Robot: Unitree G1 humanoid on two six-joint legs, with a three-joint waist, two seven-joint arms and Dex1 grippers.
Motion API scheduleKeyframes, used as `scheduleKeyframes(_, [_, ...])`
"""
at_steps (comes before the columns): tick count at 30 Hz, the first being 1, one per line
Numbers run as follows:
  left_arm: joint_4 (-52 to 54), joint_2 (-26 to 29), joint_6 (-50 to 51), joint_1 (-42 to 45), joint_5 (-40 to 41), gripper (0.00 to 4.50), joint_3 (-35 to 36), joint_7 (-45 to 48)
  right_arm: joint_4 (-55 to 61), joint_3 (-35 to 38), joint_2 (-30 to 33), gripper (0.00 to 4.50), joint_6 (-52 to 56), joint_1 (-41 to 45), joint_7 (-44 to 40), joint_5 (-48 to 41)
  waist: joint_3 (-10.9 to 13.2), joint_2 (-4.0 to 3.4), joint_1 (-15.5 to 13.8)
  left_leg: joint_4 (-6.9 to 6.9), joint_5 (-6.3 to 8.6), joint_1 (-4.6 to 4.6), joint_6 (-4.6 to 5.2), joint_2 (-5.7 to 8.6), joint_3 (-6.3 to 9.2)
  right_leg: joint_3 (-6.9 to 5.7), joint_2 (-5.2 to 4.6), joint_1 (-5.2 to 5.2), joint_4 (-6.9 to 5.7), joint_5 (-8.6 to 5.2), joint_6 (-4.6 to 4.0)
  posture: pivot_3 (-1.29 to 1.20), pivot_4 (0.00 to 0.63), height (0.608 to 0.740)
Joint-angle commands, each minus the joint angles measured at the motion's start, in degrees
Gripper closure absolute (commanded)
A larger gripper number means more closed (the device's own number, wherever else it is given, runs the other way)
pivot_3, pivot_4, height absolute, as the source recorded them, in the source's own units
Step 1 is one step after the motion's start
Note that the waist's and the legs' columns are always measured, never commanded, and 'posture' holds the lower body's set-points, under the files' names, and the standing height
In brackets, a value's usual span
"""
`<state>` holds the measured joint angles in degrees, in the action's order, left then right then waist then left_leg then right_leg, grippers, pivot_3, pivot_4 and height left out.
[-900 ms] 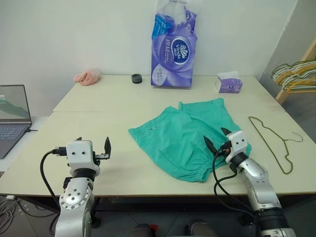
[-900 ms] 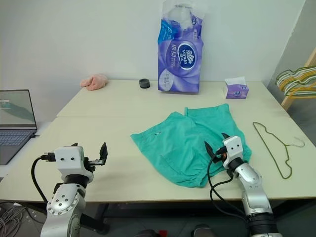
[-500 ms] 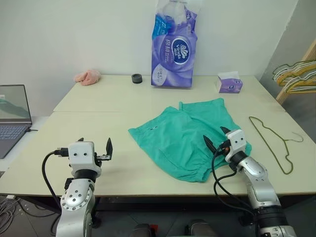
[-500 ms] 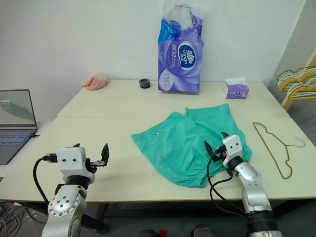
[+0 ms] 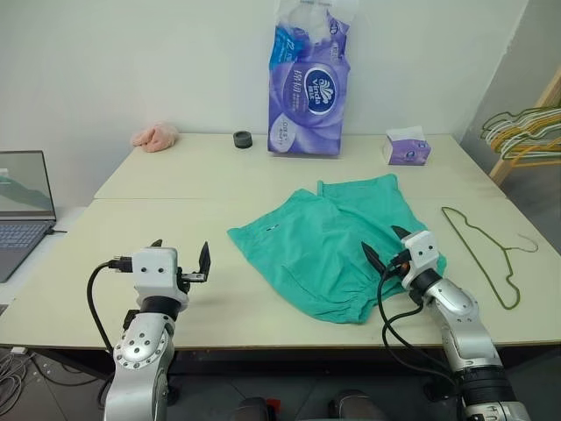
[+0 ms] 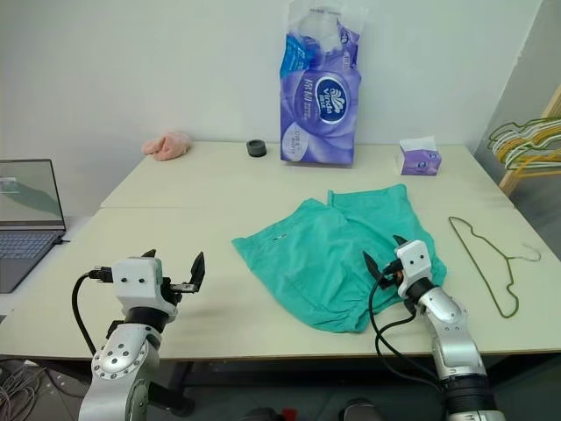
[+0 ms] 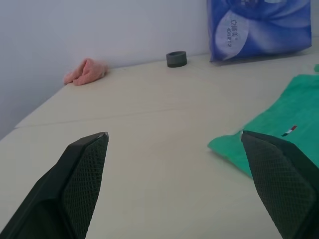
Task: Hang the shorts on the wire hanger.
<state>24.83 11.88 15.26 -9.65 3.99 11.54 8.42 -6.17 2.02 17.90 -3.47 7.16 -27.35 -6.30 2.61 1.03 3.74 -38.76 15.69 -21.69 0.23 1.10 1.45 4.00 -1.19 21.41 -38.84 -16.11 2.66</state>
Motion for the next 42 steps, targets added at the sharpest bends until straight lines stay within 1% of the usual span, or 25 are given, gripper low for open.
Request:
scheduleKeyframes(1, [0.40, 1.11, -1.81, 1.48, 1.61, 0.00, 0.04, 2.01, 3.73, 0.13, 0.80, 0.06, -1.38, -0.14, -0.88, -0.66, 0.00, 0.00, 0.14, 0.00, 0.00, 0.00, 0.00, 0.00, 0.00, 0.00, 0.00, 0.00, 0.00, 0.00, 0.00, -0.12, 0.000, 0.740])
scheduleKeyframes(3, [0.05, 1.64, -2.29, 1.66, 3.46, 0.00, 0.11, 4.09, 5.26, -0.45, 1.30, 0.06, -0.63, -0.23, -2.49, -1.33, 0.01, -0.01, 0.43, 0.00, 0.00, 0.00, 0.00, 0.00, -0.01, 0.01, 0.00, 0.00, 0.00, 0.00, 0.00, -0.13, 0.000, 0.740])
scheduleKeyframes(6, [-0.90, 4.08, -3.52, 2.15, 5.26, 0.00, -0.50, 8.78, 8.98, -2.45, 3.62, 0.06, 1.35, -0.75, -8.42, -3.77, 0.01, -0.01, 1.03, 0.01, 0.00, -0.01, 0.00, -0.01, 0.02, 0.00, 0.00, 0.00, 0.00, -0.02, -0.01, -0.14, 0.000, 0.740])
scheduleKeyframes(11, [-6.47, 13.68, -6.30, 4.60, 4.76, 0.00, -2.80, 19.55, 16.69, -7.12, 12.08, 0.06, 6.98, -2.68, -22.04, -8.38, 0.03, -0.05, 1.57, 0.07, 0.00, 0.01, 0.00, -0.06, 0.07, -0.05, 0.04, 0.00, 0.00, -0.12, -0.08, -0.17, 0.000, 0.740])
scheduleKeyframes(13, [-10.92, 18.81, -9.54, 6.91, 2.92, 0.00, -4.38, 24.45, 20.30, -8.36, 16.18, 0.06, 11.02, -3.08, -26.99, -10.77, 0.04, -0.06, 1.69, 0.07, 0.00, 0.00, 0.00, -0.06, 0.07, -0.09, 0.04, 0.01, 0.01, -0.24, 0.10, -0.17, 0.003, 0.740])
scheduleKeyframes(15, [-14.99, 22.63, -13.00, 9.07, 1.14, 0.00, -6.06, 27.89, 23.17, -9.36, 19.51, 0.06, 13.68, -3.18, -30.39, -12.02, 0.06, -0.09, 1.91, 0.07, 0.00, 0.01, 0.00, -0.08, 0.09, -0.13, 0.04, 0.01, 0.02, -0.27, 0.08, -0.18, 0.005, 0.740])
scheduleKeyframes(17, [-17.77, 24.07, -14.43, 11.41, 1.59, 0.00, -6.80, 30.01, 25.35, -10.62, 22.74, 0.06, 14.19, -3.34, -33.22, -11.40, 0.09, -0.11, 2.09, 0.08, 0.01, 0.00, 0.00, -0.09, 0.08, -0.14, 0.02, 0.00, 0.06, -0.28, 0.07, -0.20, 0.009, 0.740])
scheduleKeyframes(19, [-19.30, 24.68, -15.35, 13.42, 2.56, 0.00, -7.46, 32.19, 26.29, -12.74, 25.90, 0.06, 11.86, -3.88, -35.41, -8.02, 0.10, -0.11, 2.33, 0.10, 0.01, -0.02, 0.00, -0.11, 0.09, -0.15, -0.02, 0.01, 0.13, -0.28, 0.07, -0.21, 0.011, 0.740])
scheduleKeyframes(21, [-19.72, 24.90, -15.51, 14.48, 3.59, 0.00, -8.16, 34.53, 25.28, -14.97, 27.82, 0.06, 7.07, -4.05, -36.18, -3.45, 0.10, -0.08, 2.61, 0.10, 0.03, -0.04, -0.03, -0.15, 0.09, -0.14, -0.11, 0.01, 0.19, -0.27, 0.11, -0.21, 0.011, 0.740])
scheduleKeyframes(22, [-19.38, 25.04, -15.07, 14.61, 4.42, 0.00, -8.55, 36.03, 24.45, -15.86, 27.82, 0.06, 5.63, -3.59, -35.49, -1.49, 0.11, -0.08, 2.85, 0.10, 0.04, -0.04, -0.04, -0.17, 0.09, -0.15, -0.14, 0.01, 0.22, -0.26, 0.11, -0.22, 0.017, 0.740])
scheduleKeyframes(26, [-17.37, 25.93, -12.43, 14.14, 7.20, 0.00, -9.69, 40.86, 20.67, -18.09, 25.66, 0.06, 1.68, -1.11, -31.64, 4.65, 0.14, -0.07, 4.06, 0.10, 0.11, -0.03, -0.16, -0.40, 0.05, -0.06, -0.07, 0.01, 0.24, -0.26, 0.10, -0.22, 0.017, 0.740])
scheduleKeyframes(30, [-16.12, 26.65, -10.19, 13.87, 8.24, 0.00, -10.24, 43.23, 16.51, -20.59, 23.02, 0.06, -2.28, 1.34, -27.81, 11.02, 0.15, -0.09, 4.77, 0.10, 0.18, -0.03, -0.26, -0.57, 0.07, -0.06, 0.11, 0.04, 0.22, -0.26, 0.09, -0.22, 0.017, 0.740])
scheduleKeyframes(33, [-14.62, 26.97, -8.39, 13.48, 9.17, 0.00, -10.33, 44.28, 14.90, -21.99, 21.89, 0.64, -4.25, 2.39, -26.19, 14.44, 0.18, -0.13, 5.23, 0.12, 0.21, -0.02, -0.31, -0.63, 0.08, -0.06, 0.17, 0.05, 0.21, -0.25, 0.08, -0.21, 0.017, 0.740])
scheduleKeyframes(38, [-14.54, 27.29, -7.84, 13.18, 8.86, 0.00, -9.98, 44.75, 15.12, -23.04, 21.40, 2.32, -7.30, 2.57, -27.86, 13.20, 0.23, -0.13, 5.35, 0.10, 0.21, -0.02, -0.31, -0.62, 0.08, -0.03, 0.16, 0.02, 0.22, -0.26, 0.08, -0.22, 0.019, 0.740])
scheduleKeyframes(42, [-15.84, 27.61, -9.03, 13.82, 7.79, 0.00, -10.35, 45.02, 15.35, -21.57, 20.18, 3.68, -7.44, 2.70, -27.78, 9.99, 0.24, -0.14, 5.61, 0.10, 0.21, -0.01, -0.31, -0.62, 0.10, -0.04, 0.17, 0.02, 0.22, -0.26, 0.07, -0.22, 0.021, 0.740])
